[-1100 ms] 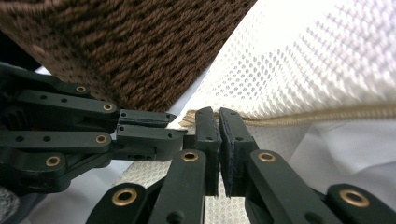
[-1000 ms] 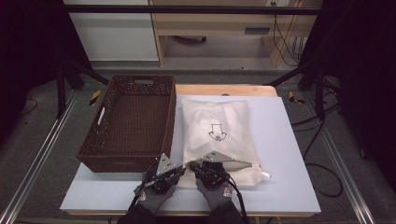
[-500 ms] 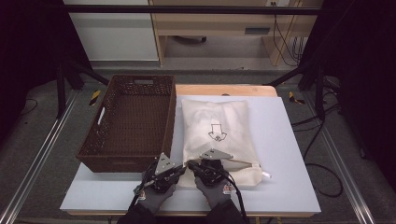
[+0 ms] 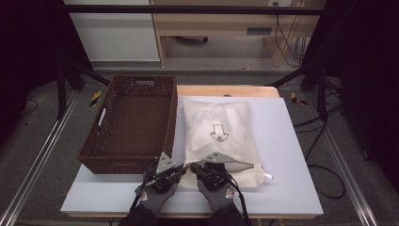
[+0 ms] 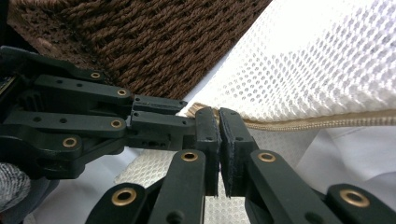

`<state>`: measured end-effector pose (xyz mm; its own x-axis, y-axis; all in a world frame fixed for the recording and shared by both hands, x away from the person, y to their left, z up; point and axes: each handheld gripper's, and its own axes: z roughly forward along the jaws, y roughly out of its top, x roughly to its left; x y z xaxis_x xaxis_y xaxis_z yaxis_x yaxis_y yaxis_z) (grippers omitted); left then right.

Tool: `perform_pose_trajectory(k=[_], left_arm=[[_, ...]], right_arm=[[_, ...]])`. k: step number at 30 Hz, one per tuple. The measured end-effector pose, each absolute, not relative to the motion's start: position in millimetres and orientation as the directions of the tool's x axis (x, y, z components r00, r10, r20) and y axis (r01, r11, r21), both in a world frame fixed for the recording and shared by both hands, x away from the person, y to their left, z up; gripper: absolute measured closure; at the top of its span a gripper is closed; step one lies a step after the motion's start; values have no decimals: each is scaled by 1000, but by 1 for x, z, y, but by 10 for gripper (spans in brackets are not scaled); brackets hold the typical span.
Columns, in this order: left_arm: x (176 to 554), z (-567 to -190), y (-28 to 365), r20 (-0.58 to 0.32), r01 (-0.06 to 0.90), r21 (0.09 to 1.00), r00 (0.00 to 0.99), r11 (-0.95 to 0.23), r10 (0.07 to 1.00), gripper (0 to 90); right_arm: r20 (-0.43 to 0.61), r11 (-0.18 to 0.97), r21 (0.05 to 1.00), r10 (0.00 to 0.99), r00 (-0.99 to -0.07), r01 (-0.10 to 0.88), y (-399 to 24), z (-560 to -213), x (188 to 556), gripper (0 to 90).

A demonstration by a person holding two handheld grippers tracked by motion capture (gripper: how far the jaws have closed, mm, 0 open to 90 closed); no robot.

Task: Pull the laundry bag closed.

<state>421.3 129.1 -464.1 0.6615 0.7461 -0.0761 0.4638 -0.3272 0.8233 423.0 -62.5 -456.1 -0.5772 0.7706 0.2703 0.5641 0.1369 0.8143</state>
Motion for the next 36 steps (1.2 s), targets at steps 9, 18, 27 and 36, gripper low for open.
perform_pose_trajectory(k=[9, 18, 27, 36], left_arm=[[418, -463, 129, -49, 460, 820, 650, -341, 759, 848], [418, -459, 130, -71, 467, 819, 659, -334, 749, 848], [419, -460, 132, -96, 481, 814, 664, -325, 742, 848], [416, -457, 133, -60, 459, 820, 664, -343, 746, 849]], right_arm=[[296, 103, 800, 790, -537, 591, -61, -457, 422, 875], [301, 85, 804, 795, -526, 589, -64, -457, 422, 875], [338, 68, 786, 784, -520, 614, -68, -461, 426, 874], [314, 81, 782, 805, -503, 618, -71, -465, 428, 876]])
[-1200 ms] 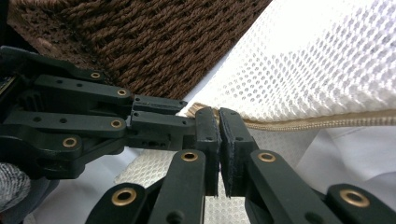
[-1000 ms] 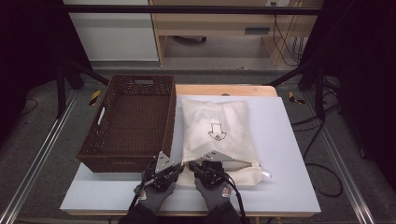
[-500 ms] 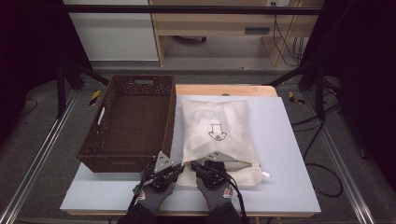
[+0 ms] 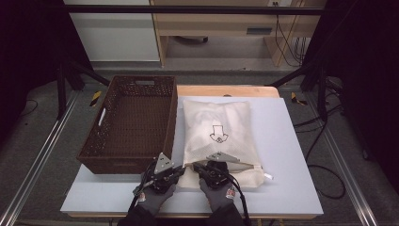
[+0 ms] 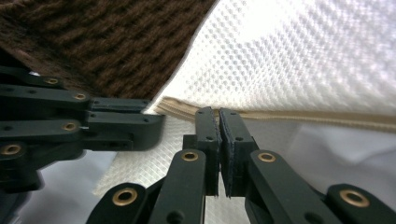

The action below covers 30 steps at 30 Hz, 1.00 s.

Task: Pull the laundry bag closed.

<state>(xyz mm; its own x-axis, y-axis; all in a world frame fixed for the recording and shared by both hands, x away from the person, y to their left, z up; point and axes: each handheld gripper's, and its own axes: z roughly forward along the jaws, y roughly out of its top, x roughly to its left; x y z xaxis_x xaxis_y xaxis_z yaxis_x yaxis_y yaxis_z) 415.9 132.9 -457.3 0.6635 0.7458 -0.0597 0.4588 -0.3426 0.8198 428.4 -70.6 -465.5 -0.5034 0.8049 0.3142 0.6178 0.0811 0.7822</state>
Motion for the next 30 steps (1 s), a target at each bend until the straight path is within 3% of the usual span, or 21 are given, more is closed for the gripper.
perform_pose_trajectory(k=[4, 7, 22, 30], left_arm=[[420, -453, 145, -116, 479, 828, 655, -292, 747, 849], [417, -456, 140, -73, 461, 823, 663, -330, 745, 850], [415, -461, 139, -77, 475, 809, 668, -345, 740, 847], [416, -469, 143, -80, 495, 795, 659, -351, 748, 846]], right_arm=[[328, 30, 775, 835, -442, 632, -97, -470, 429, 876], [299, 65, 784, 832, -468, 617, -101, -466, 426, 876], [315, 90, 783, 796, -517, 615, -132, -449, 413, 874], [318, 63, 773, 823, -471, 632, -159, -456, 407, 874]])
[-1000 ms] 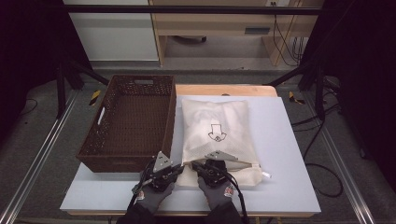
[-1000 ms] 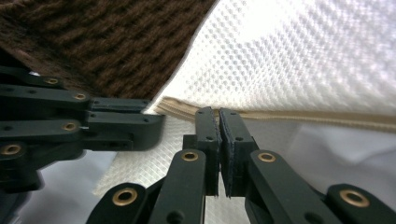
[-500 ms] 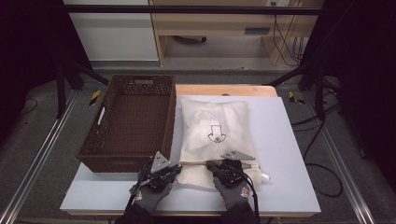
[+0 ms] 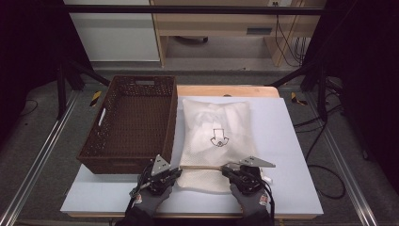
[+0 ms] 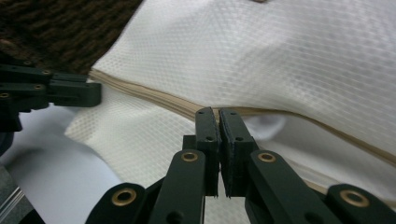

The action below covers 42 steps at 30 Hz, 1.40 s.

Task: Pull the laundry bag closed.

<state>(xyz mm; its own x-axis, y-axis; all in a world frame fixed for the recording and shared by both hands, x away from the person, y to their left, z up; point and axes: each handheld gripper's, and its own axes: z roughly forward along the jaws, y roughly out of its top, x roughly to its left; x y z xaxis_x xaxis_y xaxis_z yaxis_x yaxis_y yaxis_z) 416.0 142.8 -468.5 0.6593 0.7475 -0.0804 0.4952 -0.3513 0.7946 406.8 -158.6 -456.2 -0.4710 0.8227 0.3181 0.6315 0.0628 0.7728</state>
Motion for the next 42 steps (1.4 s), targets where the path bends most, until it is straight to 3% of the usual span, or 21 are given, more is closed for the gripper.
perform_pose_trajectory(k=[23, 36, 42], left_arm=[[415, -471, 144, -77, 493, 794, 660, -354, 747, 845], [416, -471, 146, -86, 498, 793, 660, -350, 746, 843], [416, -471, 147, -83, 484, 800, 673, -353, 735, 829]], right_arm=[[331, -13, 757, 869, -367, 653, -223, -455, 409, 873], [285, -31, 748, 918, -278, 663, -254, -460, 411, 871], [247, 9, 748, 924, -292, 664, -252, -462, 412, 864]])
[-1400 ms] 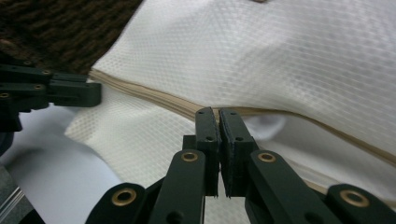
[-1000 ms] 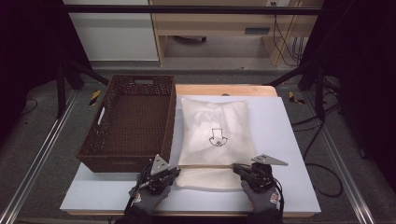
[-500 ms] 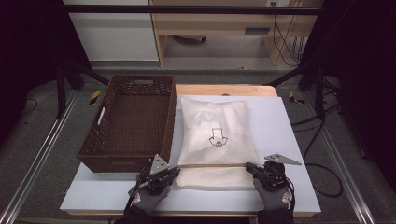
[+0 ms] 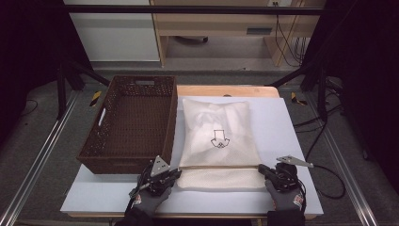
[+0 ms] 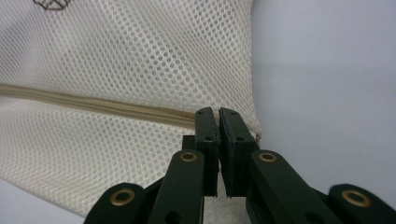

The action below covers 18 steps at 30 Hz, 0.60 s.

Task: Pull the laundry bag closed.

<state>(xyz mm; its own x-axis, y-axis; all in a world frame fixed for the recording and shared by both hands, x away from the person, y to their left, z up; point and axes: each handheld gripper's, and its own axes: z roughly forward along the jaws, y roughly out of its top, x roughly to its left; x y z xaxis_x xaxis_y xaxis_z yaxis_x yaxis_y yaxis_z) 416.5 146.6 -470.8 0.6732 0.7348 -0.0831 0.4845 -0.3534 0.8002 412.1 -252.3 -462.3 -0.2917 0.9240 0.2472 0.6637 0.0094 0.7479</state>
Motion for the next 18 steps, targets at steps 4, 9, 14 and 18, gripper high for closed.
perform_pose_trajectory(k=[4, 9, 14, 18], left_arm=[[416, -467, 150, -81, 469, 807, 688, -358, 721, 753], [412, -458, 154, -61, 443, 817, 703, -368, 709, 643], [408, -452, 161, -65, 433, 821, 719, -372, 692, 535], [405, -451, 169, -60, 422, 823, 730, -380, 681, 472]], right_arm=[[221, 31, 760, 927, -304, 649, -251, -462, 412, 813], [188, 44, 795, 930, -315, 605, -252, -459, 410, 695], [139, 47, 844, 943, -303, 534, -255, -457, 408, 515], [117, 39, 860, 956, -271, 509, -262, -459, 408, 424]])
